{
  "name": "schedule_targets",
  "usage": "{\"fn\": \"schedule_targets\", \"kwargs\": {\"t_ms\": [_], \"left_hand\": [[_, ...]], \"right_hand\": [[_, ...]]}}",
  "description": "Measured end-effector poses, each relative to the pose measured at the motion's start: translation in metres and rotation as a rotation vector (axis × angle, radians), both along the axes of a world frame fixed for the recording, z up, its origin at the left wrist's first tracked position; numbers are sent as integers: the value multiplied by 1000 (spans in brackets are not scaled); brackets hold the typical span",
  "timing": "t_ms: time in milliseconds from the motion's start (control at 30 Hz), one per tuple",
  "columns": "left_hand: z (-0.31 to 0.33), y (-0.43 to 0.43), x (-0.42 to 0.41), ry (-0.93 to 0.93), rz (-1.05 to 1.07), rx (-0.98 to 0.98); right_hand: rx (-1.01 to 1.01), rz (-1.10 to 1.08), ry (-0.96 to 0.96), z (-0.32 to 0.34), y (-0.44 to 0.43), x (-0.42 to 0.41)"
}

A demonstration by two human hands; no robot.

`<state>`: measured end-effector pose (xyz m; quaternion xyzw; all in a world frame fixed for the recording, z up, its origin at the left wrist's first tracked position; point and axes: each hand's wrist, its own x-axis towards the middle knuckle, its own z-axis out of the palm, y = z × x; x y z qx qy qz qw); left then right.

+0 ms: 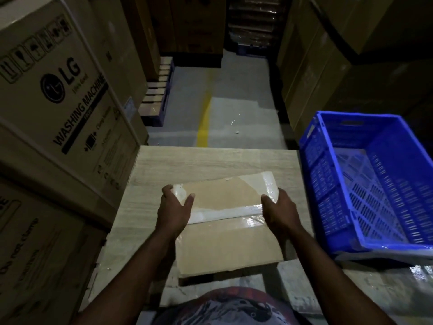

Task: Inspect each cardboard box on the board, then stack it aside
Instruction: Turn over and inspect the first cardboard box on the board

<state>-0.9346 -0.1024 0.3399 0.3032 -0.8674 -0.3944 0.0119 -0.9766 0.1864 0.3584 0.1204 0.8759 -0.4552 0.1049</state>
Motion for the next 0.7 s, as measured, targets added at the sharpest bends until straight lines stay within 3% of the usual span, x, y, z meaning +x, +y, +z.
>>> {"fn": "schedule_targets", "kwargs": {"t_ms": [167, 467, 700], "left_hand": [[7, -11, 0, 0, -210, 101], [-13, -13, 36, -11, -123, 395], [-22, -12, 66, -76, -159, 195]], "right_hand": [[32, 182, 181, 57, 20, -24], [263, 429, 455, 129, -3, -18], [437, 694, 690, 129, -42, 5]]}}
